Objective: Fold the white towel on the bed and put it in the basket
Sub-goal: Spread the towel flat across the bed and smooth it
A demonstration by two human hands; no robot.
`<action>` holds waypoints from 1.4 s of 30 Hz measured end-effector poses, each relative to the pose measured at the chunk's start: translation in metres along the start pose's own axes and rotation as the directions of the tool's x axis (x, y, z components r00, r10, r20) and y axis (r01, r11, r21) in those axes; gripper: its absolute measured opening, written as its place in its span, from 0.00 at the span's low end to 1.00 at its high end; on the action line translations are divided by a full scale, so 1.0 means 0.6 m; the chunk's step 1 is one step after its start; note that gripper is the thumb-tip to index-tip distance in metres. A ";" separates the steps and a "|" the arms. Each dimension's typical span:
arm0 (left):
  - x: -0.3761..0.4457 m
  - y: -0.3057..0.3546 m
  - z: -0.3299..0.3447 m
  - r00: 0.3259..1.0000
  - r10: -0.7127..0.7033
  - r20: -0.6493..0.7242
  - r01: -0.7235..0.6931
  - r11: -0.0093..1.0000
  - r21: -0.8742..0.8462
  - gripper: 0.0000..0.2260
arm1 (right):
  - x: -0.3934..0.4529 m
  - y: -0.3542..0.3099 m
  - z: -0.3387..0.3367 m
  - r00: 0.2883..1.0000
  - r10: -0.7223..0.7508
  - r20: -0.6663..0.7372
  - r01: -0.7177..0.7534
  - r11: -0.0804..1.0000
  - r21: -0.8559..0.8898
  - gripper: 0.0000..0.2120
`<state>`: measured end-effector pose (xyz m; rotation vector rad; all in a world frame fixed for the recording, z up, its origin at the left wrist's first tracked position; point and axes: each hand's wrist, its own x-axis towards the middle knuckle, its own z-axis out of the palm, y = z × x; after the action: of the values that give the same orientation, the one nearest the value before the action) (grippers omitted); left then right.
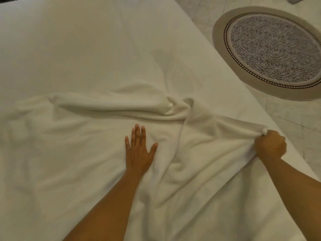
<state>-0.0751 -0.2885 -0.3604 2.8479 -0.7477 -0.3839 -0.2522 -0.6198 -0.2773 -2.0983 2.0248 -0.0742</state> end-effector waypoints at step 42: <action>-0.259 0.239 0.093 0.942 0.336 0.022 -0.337 0.937 0.097 0.26 | 0.012 0.134 -0.001 0.752 -0.594 0.286 0.631 0.774 -0.054 0.38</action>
<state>-0.2875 -0.3396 -0.3494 2.7306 -1.2625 -0.3091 -0.3305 -0.6290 -0.2931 -2.6264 1.1518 0.2358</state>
